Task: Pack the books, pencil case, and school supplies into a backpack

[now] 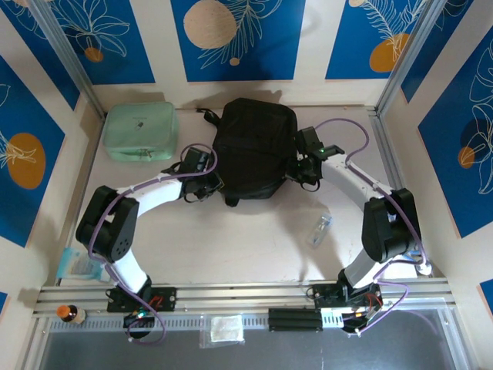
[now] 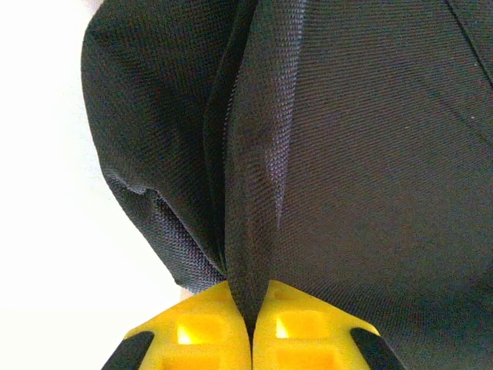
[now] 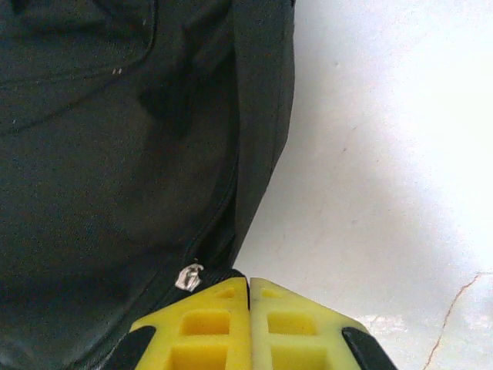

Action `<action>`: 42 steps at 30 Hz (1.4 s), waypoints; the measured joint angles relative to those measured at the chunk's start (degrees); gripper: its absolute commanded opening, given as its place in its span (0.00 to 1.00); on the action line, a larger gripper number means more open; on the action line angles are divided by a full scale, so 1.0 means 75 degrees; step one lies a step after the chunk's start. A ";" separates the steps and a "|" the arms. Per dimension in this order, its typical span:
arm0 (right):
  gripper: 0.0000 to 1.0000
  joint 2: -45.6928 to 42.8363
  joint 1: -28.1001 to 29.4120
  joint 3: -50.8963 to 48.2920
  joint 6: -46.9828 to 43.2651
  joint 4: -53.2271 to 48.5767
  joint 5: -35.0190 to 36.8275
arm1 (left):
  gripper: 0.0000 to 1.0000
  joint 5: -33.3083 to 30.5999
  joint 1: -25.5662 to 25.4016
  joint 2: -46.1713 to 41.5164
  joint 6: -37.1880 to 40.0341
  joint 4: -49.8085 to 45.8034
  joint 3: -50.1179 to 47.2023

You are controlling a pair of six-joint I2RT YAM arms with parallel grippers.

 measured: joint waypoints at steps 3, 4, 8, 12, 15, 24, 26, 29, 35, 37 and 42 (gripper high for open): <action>0.00 0.0245 -0.0044 0.0388 -0.0047 -0.0236 0.0172 | 0.00 -0.0006 0.0012 -0.0061 0.0216 -0.0079 -0.0047; 0.00 0.0303 -0.0058 0.0484 -0.0061 -0.0294 0.0216 | 0.00 -0.0032 0.0012 -0.0111 0.0321 -0.0131 -0.0055; 0.00 0.0408 -0.0070 0.0615 -0.0146 -0.0396 0.0108 | 0.21 -0.0099 0.0012 -0.0379 0.0831 -0.0414 -0.0111; 0.00 0.0399 -0.0102 0.0615 -0.0265 -0.0358 -0.0140 | 0.45 -0.0268 0.0050 -0.0924 0.1769 -0.1017 -0.0137; 0.00 0.0382 -0.0140 0.0615 -0.0289 -0.0358 -0.0300 | 0.55 -0.0286 0.0052 -0.1393 0.2556 -0.1294 -0.0093; 0.00 0.0274 -0.0181 0.0577 -0.0256 -0.0283 -0.0641 | 0.59 0.0417 -0.0877 -0.0766 0.4427 -0.1218 0.1291; 0.00 0.0265 -0.0201 0.0568 -0.0254 -0.0254 -0.0714 | 0.59 0.0621 -0.1154 -0.0248 0.4666 -0.1174 0.1807; 0.00 0.0265 -0.0236 0.0536 -0.0251 -0.0221 -0.0804 | 0.60 0.0889 -0.1507 0.0551 0.4966 -0.1102 0.2527; 0.00 0.0219 -0.0286 0.0446 -0.0204 -0.0122 -0.1000 | 0.58 0.1139 -0.1853 0.1722 0.5383 -0.1201 0.3424; 0.00 0.0219 -0.0300 0.0428 -0.0198 -0.0108 -0.1035 | 0.54 0.1221 -0.1880 0.1990 0.5482 -0.1309 0.3646; 0.00 0.0219 -0.0358 0.0423 -0.0201 -0.0102 -0.1116 | 0.34 0.1323 -0.1891 0.2288 0.5680 -0.1580 0.3835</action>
